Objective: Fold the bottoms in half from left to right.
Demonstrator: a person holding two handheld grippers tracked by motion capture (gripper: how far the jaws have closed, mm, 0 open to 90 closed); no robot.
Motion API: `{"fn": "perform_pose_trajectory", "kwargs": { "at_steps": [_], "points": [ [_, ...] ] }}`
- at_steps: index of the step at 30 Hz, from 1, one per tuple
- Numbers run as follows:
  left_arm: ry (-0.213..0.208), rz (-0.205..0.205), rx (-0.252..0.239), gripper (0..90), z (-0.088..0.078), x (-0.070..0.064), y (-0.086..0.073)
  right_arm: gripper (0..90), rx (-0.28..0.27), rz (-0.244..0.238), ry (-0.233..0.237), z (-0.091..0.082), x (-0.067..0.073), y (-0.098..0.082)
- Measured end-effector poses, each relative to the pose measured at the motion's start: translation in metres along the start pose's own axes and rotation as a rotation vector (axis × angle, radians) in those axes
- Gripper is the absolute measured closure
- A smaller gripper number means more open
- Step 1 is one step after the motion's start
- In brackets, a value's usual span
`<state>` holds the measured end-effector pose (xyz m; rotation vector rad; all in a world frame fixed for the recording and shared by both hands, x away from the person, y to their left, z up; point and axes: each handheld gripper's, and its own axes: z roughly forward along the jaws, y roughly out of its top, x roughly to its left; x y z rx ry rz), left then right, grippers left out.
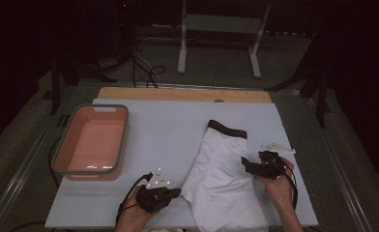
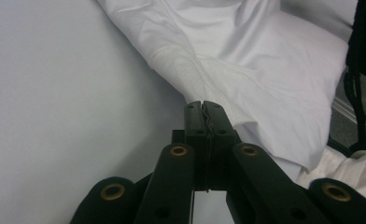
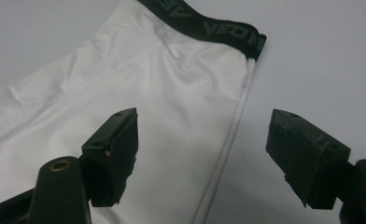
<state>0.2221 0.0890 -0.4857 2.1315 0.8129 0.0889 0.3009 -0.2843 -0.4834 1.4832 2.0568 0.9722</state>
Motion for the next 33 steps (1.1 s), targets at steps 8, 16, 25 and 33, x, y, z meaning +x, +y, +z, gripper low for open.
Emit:
{"fn": "perform_pose_trajectory", "kwargs": {
  "at_steps": [8,16,25,33],
  "points": [
    [0.016,-0.029,-0.034,78.5,-0.005,0.006,-0.003,25.9,0.038,-0.012,0.008,0.003,0.004,-0.003],
    [0.045,-0.079,-0.023,47.6,0.016,0.015,0.003,30.5,0.057,0.001,0.015,-0.010,0.002,-0.015],
    [0.077,-0.066,0.086,46.8,0.049,0.014,0.007,38.8,0.084,-0.018,0.050,-0.023,0.009,-0.027],
    [0.047,-0.052,0.105,87.6,0.049,0.010,0.007,38.9,0.076,-0.014,0.043,-0.025,0.009,-0.028]
  ]
}}
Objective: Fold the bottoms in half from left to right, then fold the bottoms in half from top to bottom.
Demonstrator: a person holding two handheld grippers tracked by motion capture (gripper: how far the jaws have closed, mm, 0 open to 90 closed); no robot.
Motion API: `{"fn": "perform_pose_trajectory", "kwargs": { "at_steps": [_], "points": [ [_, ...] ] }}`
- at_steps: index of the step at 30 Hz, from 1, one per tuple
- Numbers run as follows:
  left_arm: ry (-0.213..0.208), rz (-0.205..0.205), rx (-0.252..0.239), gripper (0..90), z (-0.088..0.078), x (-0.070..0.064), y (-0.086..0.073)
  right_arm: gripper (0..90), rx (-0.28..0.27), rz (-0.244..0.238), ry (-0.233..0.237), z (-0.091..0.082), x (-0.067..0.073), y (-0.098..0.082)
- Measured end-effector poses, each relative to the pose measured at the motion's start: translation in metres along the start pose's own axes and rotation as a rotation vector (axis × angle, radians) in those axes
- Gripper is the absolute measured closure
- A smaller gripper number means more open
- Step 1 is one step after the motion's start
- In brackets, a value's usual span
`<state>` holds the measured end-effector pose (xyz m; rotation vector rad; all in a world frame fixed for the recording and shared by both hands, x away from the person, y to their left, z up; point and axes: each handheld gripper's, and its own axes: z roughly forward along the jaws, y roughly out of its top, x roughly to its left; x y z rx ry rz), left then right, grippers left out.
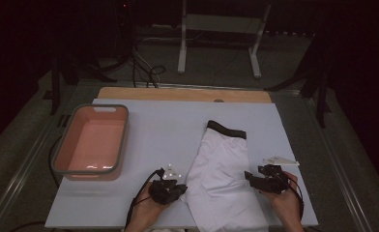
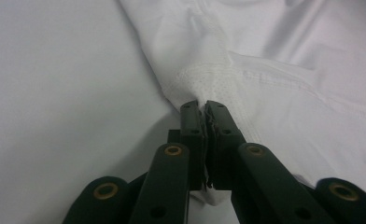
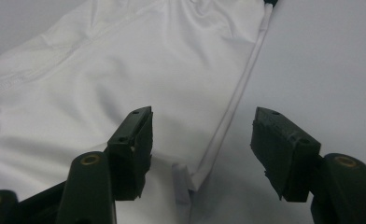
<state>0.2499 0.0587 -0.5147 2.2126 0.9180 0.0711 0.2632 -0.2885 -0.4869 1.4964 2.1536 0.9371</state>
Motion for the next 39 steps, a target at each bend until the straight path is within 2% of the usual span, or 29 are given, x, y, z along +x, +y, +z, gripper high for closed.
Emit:
{"fn": "perform_pose_trajectory", "kwargs": {
  "at_steps": [5,8,15,16,20,26,28,29,31,32,33,35,39],
  "points": [
    [-0.022,0.010,-0.014,87.9,-0.008,-0.004,-0.002,38.7,-0.015,0.008,-0.005,0.000,-0.004,0.000],
    [-0.034,0.027,-0.020,87.8,-0.016,-0.011,-0.007,38.5,-0.022,0.019,-0.009,0.000,-0.004,0.001],
    [-0.070,0.054,-0.038,87.7,-0.027,-0.025,-0.011,38.1,-0.027,0.007,-0.004,0.000,-0.003,0.002],
    [-0.070,0.054,-0.038,87.6,-0.027,-0.025,-0.011,38.1,-0.027,0.007,-0.004,0.000,-0.003,0.002],
    [-0.113,0.052,-0.047,87.7,-0.030,-0.028,-0.014,37.8,-0.028,0.005,-0.002,0.002,-0.001,0.004],
    [-0.132,0.067,-0.047,86.8,-0.030,-0.030,-0.015,37.2,-0.034,-0.007,0.004,0.003,-0.001,0.007],
    [-0.127,0.062,-0.062,73.6,-0.031,-0.028,-0.014,36.9,-0.039,0.000,-0.001,0.004,-0.001,0.010],
    [-0.113,0.055,-0.076,73.6,-0.032,-0.028,-0.012,36.9,-0.041,-0.006,0.003,0.004,-0.002,0.012],
    [-0.084,0.049,-0.097,53.8,-0.034,-0.025,-0.008,36.8,-0.057,0.001,0.009,0.004,-0.004,0.018],
    [-0.075,0.044,-0.107,53.8,-0.036,-0.024,-0.005,36.8,-0.057,0.001,0.009,0.004,-0.004,0.018],
    [-0.056,0.037,-0.127,45.1,-0.038,-0.021,0.001,36.8,-0.065,0.009,0.009,0.005,-0.004,0.023],
    [-0.041,0.034,-0.138,36.9,-0.039,-0.018,0.006,36.7,-0.065,-0.002,0.009,0.006,-0.005,0.029],
    [-0.015,0.026,-0.162,27.4,-0.038,-0.014,0.017,36.7,-0.078,-0.006,0.000,0.011,-0.006,0.040]
  ]
}}
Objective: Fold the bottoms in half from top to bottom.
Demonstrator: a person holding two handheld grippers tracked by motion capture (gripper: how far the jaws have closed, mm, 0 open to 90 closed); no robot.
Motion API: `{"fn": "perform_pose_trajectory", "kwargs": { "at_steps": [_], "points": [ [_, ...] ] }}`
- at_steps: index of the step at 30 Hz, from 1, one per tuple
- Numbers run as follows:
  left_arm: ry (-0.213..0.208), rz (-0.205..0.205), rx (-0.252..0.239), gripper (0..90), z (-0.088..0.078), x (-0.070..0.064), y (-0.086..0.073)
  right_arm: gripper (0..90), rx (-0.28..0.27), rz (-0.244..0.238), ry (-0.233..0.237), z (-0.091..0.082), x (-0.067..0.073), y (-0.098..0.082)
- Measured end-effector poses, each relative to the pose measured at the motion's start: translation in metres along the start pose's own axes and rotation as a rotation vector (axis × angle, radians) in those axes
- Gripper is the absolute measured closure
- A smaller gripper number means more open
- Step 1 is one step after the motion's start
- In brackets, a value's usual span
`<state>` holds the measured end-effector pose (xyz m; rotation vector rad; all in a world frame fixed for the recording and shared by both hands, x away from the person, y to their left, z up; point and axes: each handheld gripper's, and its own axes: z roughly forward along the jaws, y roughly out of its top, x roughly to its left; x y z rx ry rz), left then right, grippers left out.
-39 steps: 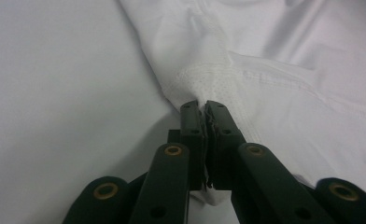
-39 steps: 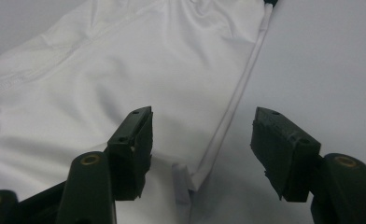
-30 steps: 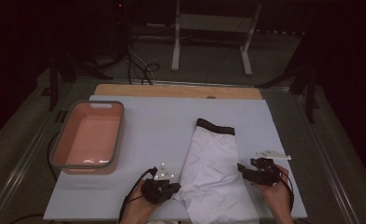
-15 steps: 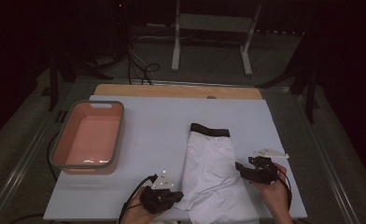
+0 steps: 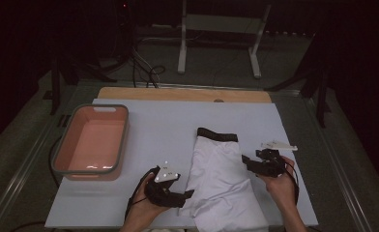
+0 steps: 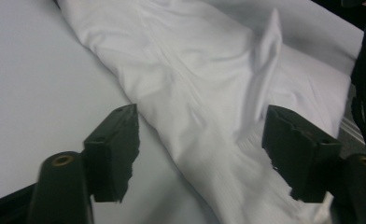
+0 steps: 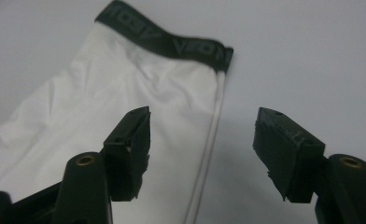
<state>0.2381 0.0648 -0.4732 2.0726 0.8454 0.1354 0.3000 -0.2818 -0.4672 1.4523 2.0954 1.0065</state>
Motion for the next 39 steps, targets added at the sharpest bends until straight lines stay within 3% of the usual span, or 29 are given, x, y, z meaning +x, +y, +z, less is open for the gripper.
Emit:
{"fn": "perform_pose_trajectory", "kwargs": {
  "at_steps": [11,14,20,27,39],
  "points": [
    [0.045,0.035,-0.078,16.4,0.007,-0.001,0.030,36.6,-0.005,-0.009,0.004,0.020,0.005,0.027],
    [0.042,0.038,-0.093,15.8,0.008,-0.001,0.036,36.4,-0.008,-0.010,0.008,0.026,0.006,0.035],
    [0.038,0.036,-0.111,5.5,0.012,0.000,0.044,29.1,0.006,-0.017,-0.012,0.041,0.006,0.050],
    [0.027,0.041,-0.117,1.2,0.016,0.002,0.047,28.0,0.023,-0.010,-0.017,0.059,0.003,0.054],
    [0.043,0.049,-0.115,0.5,0.021,0.007,0.047,35.8,0.130,0.033,-0.032,0.098,-0.010,0.045]
  ]
}}
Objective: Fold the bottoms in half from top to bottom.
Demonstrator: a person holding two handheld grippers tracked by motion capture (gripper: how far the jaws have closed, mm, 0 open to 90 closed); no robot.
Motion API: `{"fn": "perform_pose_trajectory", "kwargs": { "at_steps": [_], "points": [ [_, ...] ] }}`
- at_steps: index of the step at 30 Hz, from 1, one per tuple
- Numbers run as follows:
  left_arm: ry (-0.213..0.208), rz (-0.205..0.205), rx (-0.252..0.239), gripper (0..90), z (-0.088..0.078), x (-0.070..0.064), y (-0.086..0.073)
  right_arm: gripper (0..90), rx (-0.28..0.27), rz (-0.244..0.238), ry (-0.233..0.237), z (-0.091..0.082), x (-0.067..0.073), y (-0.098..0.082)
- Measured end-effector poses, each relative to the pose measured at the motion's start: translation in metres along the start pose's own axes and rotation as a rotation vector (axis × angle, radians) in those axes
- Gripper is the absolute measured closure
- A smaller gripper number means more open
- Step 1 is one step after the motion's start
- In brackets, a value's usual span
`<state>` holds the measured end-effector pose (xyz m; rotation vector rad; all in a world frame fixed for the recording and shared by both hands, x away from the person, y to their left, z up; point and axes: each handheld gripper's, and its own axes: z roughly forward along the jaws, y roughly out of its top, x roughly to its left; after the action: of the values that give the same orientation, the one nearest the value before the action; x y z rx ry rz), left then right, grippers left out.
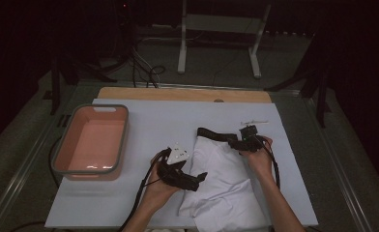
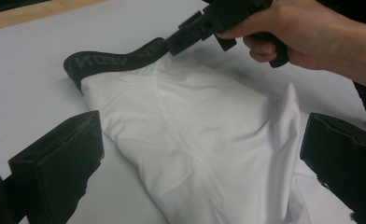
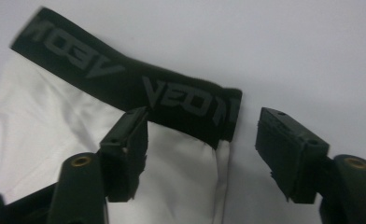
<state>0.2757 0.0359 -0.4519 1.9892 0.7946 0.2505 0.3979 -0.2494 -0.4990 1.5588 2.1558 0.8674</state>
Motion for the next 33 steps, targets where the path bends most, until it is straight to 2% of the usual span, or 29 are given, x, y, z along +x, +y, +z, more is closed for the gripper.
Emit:
{"fn": "perform_pose_trajectory", "kwargs": {
  "at_steps": [4,8,10,11,13,14,15,16,17,20,26,30,33],
  "points": [
    [0.004,-0.002,0.003,1.7,0.001,0.002,0.000,41.1,0.050,0.018,-0.006,0.011,-0.003,-0.004],
    [0.013,-0.005,0.006,2.9,0.001,0.005,-0.001,45.8,0.053,0.027,-0.023,0.014,-0.002,-0.006],
    [0.026,-0.008,0.015,4.4,0.002,0.005,-0.001,55.6,0.059,0.029,-0.023,0.013,-0.001,-0.005],
    [0.032,-0.008,0.018,5.2,0.002,0.005,-0.001,60.6,0.062,0.039,-0.008,0.013,-0.001,-0.005],
    [0.027,-0.010,0.021,6.2,0.003,0.006,-0.001,66.0,0.065,0.048,-0.013,0.012,-0.001,-0.005],
    [0.026,-0.010,0.024,6.2,0.004,0.006,-0.001,66.0,0.065,0.048,-0.013,0.012,-0.001,-0.005],
    [0.022,-0.013,0.024,7.2,0.005,0.007,-0.001,74.7,0.070,0.075,-0.007,0.012,-0.001,-0.004],
    [0.022,-0.013,0.024,7.3,0.005,0.007,-0.001,74.7,0.070,0.075,-0.007,0.012,-0.001,-0.004],
    [0.023,-0.017,0.026,7.6,0.006,0.008,-0.001,79.7,0.082,0.089,0.043,0.012,-0.004,-0.004],
    [0.023,-0.022,0.028,8.0,0.006,0.010,-0.001,82.0,0.080,0.084,0.045,0.011,-0.005,-0.004],
    [0.028,-0.039,0.031,9.7,0.010,0.018,-0.001,83.3,0.029,0.064,0.059,0.004,-0.004,-0.003],
    [0.034,-0.055,0.031,9.7,0.018,0.025,0.000,83.3,0.004,0.034,0.063,-0.004,-0.002,-0.001],
    [0.036,-0.060,0.041,10.2,0.025,0.029,0.002,83.3,-0.009,0.035,0.066,-0.007,-0.002,-0.001]
  ]
}}
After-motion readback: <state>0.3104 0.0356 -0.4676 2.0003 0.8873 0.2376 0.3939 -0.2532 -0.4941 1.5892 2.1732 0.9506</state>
